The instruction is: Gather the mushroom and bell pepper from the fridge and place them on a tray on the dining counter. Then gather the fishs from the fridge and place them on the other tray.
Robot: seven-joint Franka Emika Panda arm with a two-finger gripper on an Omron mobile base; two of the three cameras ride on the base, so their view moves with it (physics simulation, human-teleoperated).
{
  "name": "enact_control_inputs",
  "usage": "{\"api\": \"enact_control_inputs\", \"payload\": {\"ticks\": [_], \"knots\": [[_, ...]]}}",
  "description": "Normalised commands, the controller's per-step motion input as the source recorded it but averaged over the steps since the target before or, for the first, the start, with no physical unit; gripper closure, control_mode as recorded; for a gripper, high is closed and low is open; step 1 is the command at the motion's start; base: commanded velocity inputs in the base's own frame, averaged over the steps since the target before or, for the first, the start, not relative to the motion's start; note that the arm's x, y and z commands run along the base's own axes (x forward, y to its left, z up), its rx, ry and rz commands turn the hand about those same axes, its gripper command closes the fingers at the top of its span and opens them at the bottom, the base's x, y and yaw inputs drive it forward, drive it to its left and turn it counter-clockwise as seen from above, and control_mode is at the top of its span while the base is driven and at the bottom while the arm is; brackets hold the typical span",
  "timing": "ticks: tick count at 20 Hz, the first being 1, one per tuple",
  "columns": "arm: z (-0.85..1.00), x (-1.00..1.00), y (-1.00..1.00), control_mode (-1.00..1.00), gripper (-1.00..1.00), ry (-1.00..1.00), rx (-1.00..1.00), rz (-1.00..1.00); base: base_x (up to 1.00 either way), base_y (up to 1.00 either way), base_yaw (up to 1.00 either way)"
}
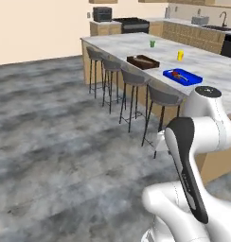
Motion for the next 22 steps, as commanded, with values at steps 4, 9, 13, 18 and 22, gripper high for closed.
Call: {"api": "enact_control_inputs", "payload": {"ticks": [4, 9, 13, 18, 22], "knots": [[0.0, 0.0, 0.0, 1.0, 1.0, 0.0, 0.0, 0.0, 0.71, 0.94, -0.59], [0.0, 0.0, 0.0, 1.0, 1.0, 0.0, 0.0, 0.0, 0.85, 1.0, -0.54], [0.0, 0.0, 0.0, 1.0, 1.0, 0.0, 0.0, 0.0, 0.9, 1.0, -0.51], [0.0, 0.0, 0.0, 1.0, 1.0, 0.0, 0.0, 0.0, 0.84, 1.0, -0.53], [0.0, 0.0, 0.0, 1.0, 1.0, 0.0, 0.0, 0.0, 0.76, 1.0, -0.54]]}}
